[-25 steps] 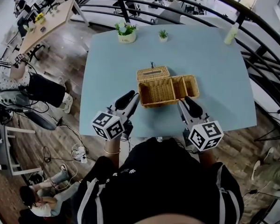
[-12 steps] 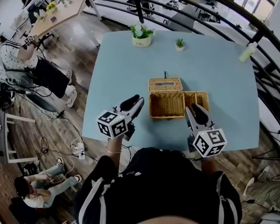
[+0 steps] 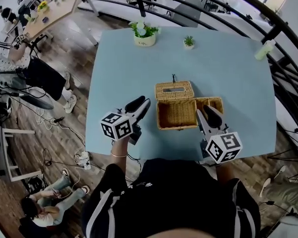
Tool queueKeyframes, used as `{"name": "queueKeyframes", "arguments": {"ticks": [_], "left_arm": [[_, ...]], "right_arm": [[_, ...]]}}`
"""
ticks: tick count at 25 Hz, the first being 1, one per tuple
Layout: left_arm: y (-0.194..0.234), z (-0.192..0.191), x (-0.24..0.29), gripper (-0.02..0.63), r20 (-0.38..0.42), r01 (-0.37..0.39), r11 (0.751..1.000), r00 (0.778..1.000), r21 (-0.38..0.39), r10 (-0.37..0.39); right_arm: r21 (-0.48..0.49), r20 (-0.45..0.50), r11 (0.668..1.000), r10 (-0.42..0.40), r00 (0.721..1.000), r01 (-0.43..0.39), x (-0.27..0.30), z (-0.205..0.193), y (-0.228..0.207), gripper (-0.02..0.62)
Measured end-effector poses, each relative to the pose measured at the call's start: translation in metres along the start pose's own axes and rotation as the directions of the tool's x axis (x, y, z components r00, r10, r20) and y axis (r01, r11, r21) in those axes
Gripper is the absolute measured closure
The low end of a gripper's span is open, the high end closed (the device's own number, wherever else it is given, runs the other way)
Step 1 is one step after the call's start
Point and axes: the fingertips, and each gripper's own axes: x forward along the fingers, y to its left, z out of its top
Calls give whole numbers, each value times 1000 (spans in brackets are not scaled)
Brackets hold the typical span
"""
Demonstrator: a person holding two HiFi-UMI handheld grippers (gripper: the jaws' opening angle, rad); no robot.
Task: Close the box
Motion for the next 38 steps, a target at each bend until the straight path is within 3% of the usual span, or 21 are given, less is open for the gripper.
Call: {"name": "queueKeyframes", "arguments": {"ticks": [15,26,38], "left_arm": [[55,-33,50,491,-106,28,976,993,-217,-52],[78,-46,72,451,-51,79,874,992,-480,-117],[68,-60,94,448,-58,114,781,980,-614,-188]], "right_arm": [[30,-90,999,-31,995,34,44,-13,-13,480],[67,-96,992,-103,990,109,57,-16,-27,489],[108,-100,982,-146,984,157,56,-18,-34,492]]}}
